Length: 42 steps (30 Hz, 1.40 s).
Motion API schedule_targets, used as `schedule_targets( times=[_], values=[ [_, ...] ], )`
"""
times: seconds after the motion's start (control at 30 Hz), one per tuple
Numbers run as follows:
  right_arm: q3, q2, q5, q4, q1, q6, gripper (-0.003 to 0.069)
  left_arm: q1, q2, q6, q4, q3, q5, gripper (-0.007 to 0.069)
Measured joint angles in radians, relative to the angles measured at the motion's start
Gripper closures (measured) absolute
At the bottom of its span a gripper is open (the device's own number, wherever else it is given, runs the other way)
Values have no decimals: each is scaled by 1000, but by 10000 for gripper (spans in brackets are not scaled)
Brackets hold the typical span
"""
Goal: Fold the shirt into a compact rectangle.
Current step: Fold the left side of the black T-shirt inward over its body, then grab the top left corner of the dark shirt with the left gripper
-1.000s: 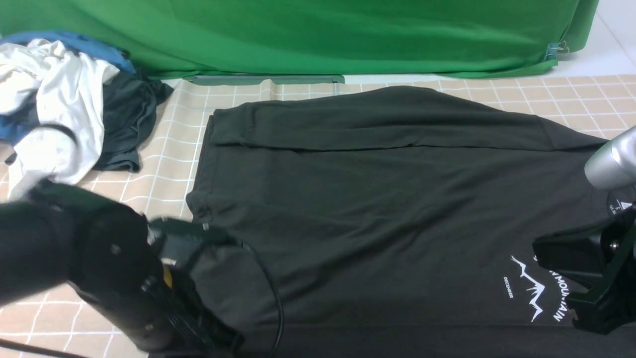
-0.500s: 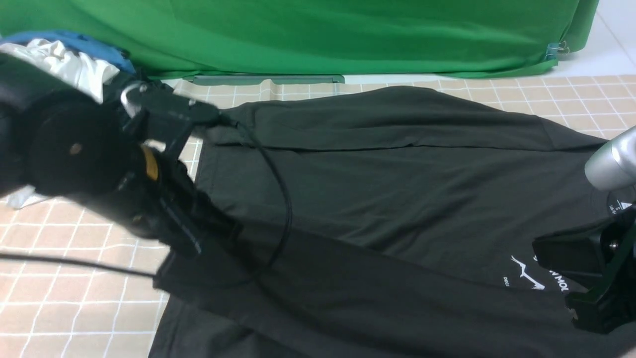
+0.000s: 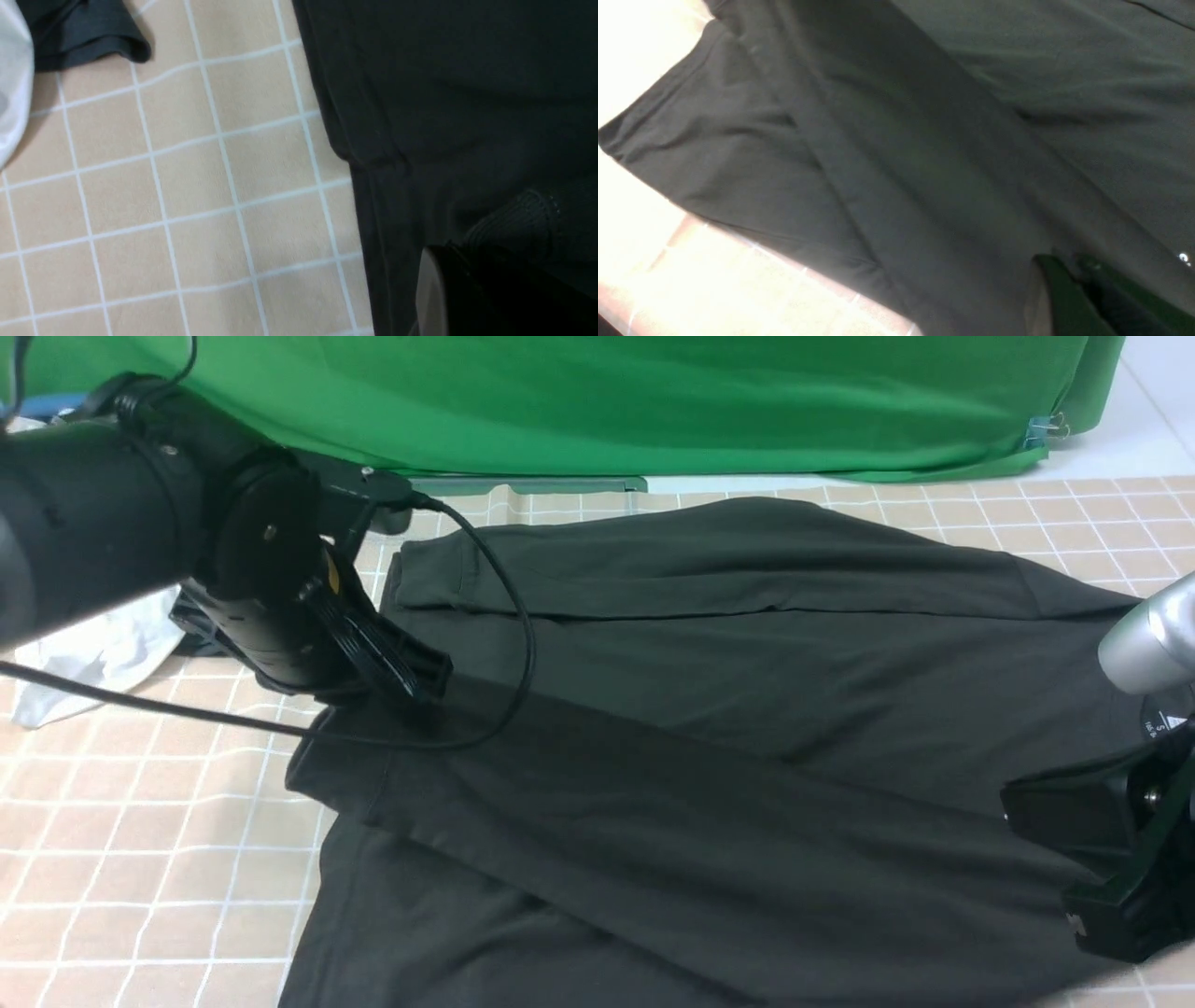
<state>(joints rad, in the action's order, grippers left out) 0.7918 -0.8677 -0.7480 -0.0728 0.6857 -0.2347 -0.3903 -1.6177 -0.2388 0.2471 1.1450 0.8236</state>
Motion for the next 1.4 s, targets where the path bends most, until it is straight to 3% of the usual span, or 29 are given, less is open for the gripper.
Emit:
schedule_targets(
  times=[0.37,0.53,0.7,0.83,0.97,1.13,1.23,1.3,1.4],
  values=[
    [0,0,0,0,0,0,567,30,-79,2,18,2,-108,582],
    [0,0,-15,-39,0,-12,558,30,-83,2,82,7,-174,468],
    [10,-27,-149,-183,-3,-156,554,30,-77,17,49,58,-39,370],
    [10,-71,-246,-224,-47,-199,559,29,-22,71,-81,35,34,424],
    [10,-134,-280,-163,-209,-138,622,-43,135,142,-222,-135,-33,583],
    [10,-226,-290,86,-450,105,624,-144,235,67,-268,-356,-60,610],
    [10,-292,-283,190,-559,183,614,-157,235,14,-269,-460,-78,608],
    [5,-331,-270,213,-589,201,575,-157,235,-7,-269,-504,-105,608],
    [-32,-387,-212,232,-601,212,431,-157,236,-24,-272,-561,-146,606]
  ],
)
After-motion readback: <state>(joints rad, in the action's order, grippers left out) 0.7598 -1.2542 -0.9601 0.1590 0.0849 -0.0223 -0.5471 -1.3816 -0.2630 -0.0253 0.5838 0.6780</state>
